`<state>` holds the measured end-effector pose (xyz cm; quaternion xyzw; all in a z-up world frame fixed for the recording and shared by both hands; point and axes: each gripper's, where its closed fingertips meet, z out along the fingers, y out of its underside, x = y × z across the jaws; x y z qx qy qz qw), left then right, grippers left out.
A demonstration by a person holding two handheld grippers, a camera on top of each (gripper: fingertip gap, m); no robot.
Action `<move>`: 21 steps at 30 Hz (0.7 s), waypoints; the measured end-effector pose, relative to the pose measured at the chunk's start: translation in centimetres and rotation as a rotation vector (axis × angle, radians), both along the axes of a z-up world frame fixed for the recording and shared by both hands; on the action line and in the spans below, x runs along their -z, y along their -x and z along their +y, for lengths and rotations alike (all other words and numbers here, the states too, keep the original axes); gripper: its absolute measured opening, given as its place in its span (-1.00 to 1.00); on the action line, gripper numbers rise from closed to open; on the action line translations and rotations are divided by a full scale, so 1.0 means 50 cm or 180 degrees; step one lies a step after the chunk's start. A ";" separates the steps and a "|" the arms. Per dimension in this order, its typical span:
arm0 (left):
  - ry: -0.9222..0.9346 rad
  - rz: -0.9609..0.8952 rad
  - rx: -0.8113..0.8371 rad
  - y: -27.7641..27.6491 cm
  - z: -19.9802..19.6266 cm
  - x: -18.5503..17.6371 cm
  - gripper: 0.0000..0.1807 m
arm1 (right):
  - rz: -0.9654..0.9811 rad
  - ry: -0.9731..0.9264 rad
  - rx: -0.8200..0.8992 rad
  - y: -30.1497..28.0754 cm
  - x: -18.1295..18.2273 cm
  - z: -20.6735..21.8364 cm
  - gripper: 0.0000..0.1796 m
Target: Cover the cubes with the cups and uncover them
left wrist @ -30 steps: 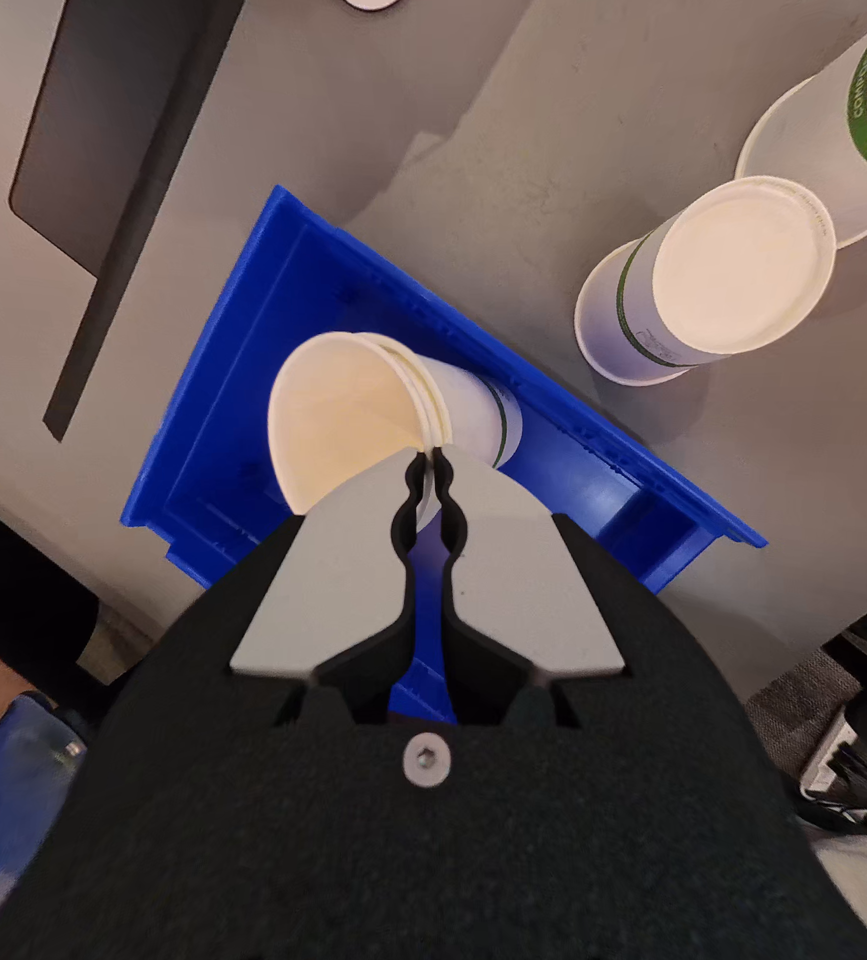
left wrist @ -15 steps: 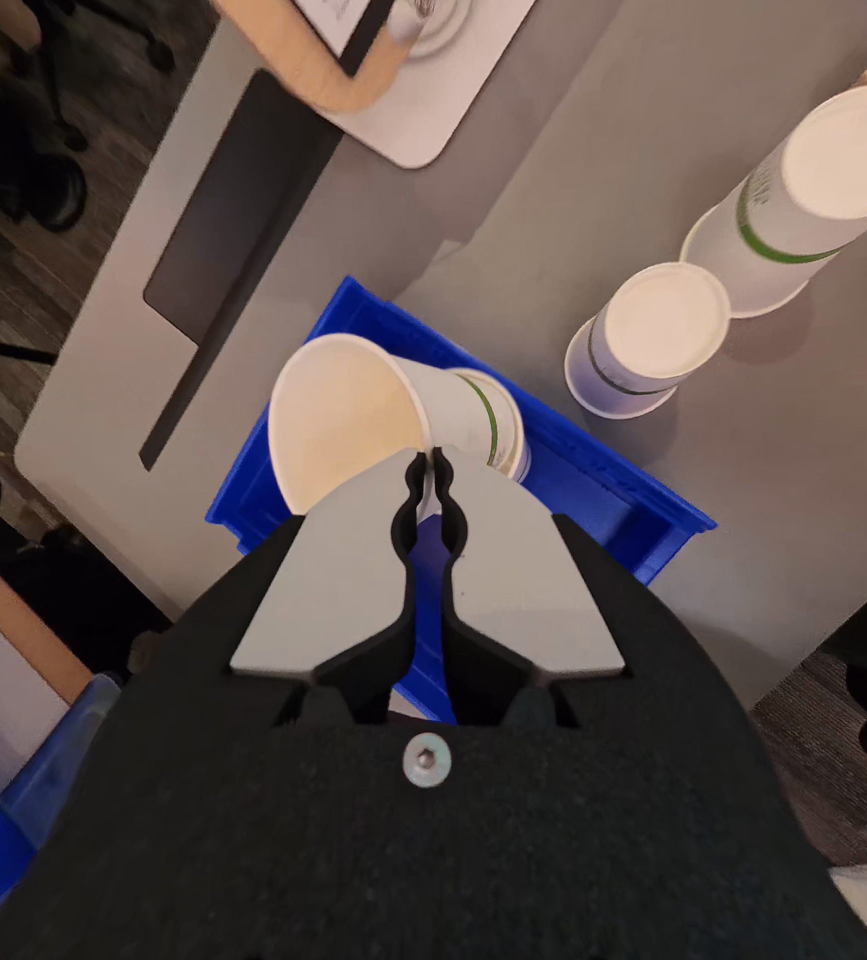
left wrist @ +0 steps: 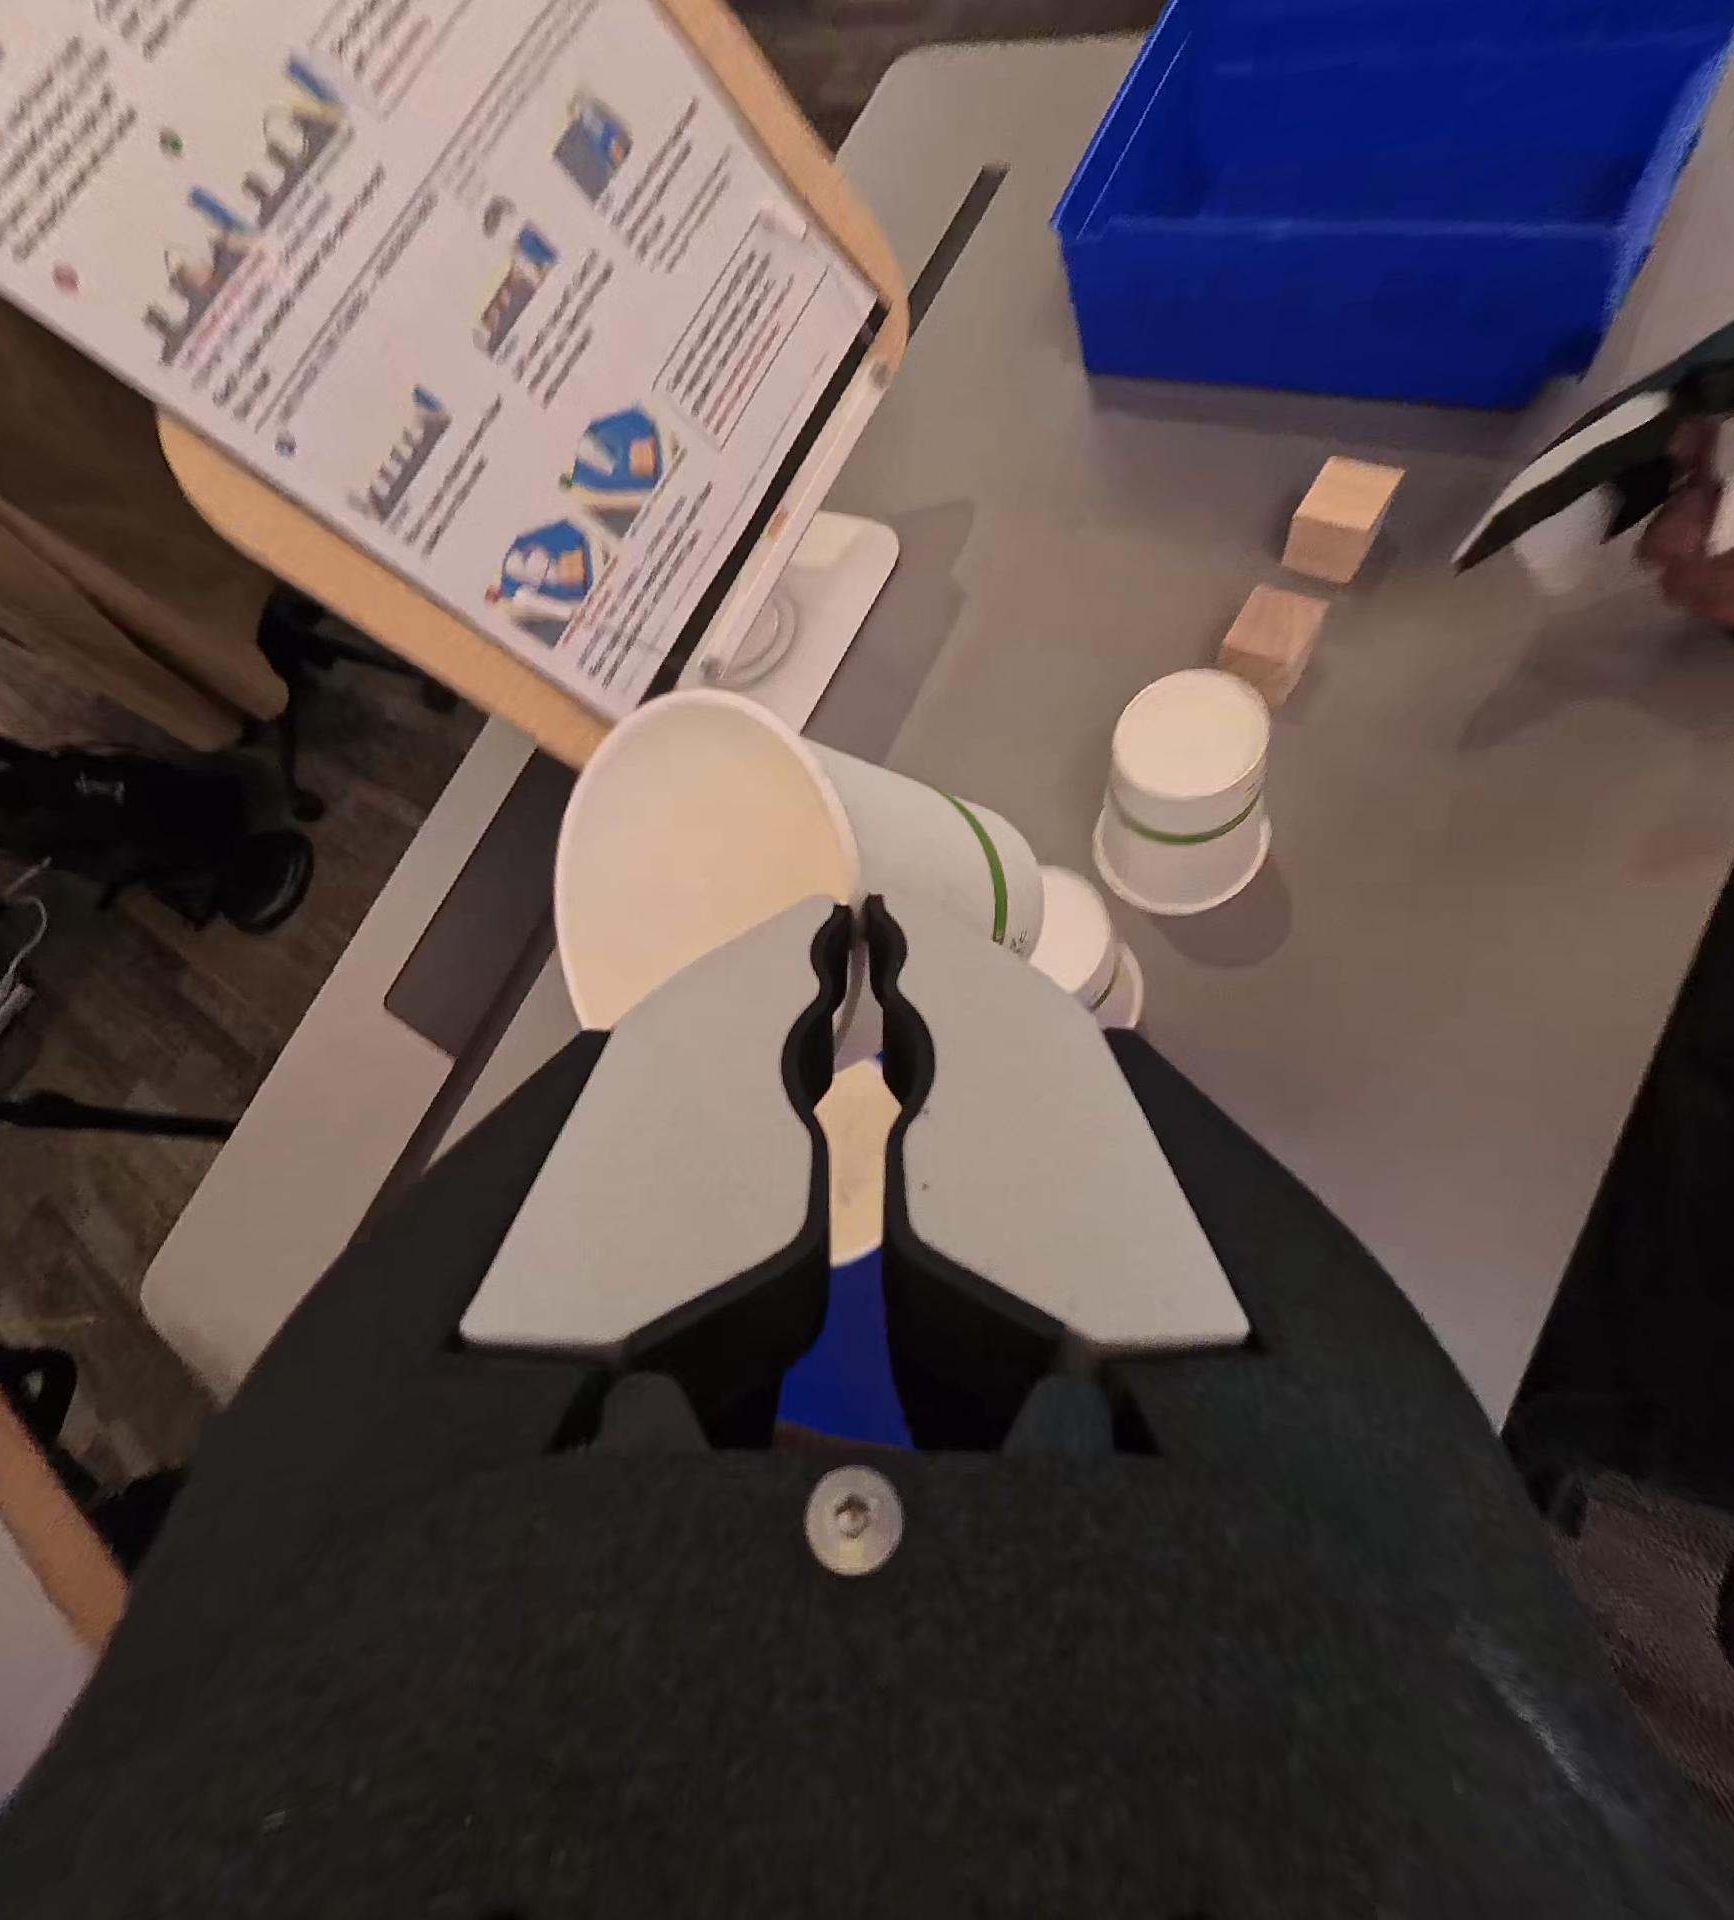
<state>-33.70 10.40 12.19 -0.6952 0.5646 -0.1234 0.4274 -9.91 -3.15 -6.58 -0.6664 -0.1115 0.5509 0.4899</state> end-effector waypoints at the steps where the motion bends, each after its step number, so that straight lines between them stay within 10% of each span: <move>1: 0.0010 -0.0113 0.0113 -0.021 -0.015 -0.011 -0.97 | 0.0261 0.0057 -0.0034 0.008 -0.013 0.003 -0.02; 10: -0.0139 -0.0353 0.0985 -0.261 -0.149 -0.023 -0.97 | 0.2986 0.1000 -0.1026 0.136 -0.190 0.048 0.09; 21: -0.0053 -0.0448 0.1373 -0.383 -0.228 0.049 -0.96 | 0.3762 0.0593 -0.0699 0.041 -0.230 0.091 0.06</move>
